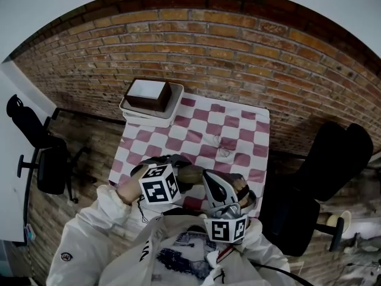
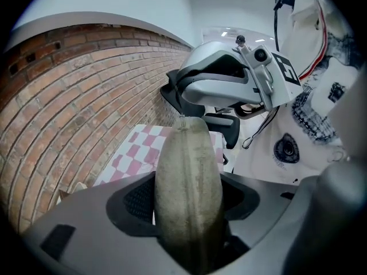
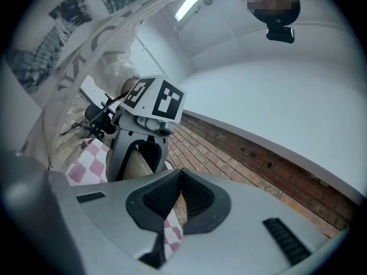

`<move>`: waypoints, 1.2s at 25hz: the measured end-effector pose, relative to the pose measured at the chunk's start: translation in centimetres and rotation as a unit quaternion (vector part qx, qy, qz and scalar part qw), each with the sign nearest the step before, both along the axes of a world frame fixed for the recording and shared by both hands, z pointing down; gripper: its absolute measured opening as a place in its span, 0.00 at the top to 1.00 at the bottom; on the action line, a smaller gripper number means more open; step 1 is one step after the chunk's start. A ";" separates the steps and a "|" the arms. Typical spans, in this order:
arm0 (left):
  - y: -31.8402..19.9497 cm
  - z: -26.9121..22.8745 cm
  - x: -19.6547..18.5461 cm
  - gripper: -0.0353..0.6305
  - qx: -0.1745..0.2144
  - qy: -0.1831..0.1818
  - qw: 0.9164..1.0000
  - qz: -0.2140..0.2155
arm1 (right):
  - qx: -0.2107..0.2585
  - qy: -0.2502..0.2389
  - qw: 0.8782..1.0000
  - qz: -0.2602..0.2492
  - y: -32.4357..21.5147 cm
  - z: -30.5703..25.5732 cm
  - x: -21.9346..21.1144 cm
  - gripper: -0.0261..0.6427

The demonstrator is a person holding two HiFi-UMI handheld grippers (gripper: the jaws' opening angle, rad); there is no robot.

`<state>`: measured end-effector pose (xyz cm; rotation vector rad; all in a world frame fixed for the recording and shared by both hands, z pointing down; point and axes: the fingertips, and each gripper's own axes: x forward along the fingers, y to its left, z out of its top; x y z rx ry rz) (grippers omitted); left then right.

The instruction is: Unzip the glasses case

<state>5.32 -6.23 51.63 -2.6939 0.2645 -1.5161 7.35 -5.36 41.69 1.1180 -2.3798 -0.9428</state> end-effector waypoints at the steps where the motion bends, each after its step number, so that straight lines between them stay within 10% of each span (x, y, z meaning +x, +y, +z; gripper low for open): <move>1: 0.0 0.1 0.0 0.51 0.000 -0.002 1.000 0.001 | 0.001 0.001 1.000 -0.004 0.1 0.0 -0.2 0.94; 30: -1.8 1.4 -2.1 0.51 0.025 -0.030 0.999 -0.016 | -0.010 0.012 1.000 -0.022 -0.4 0.7 -3.8 0.94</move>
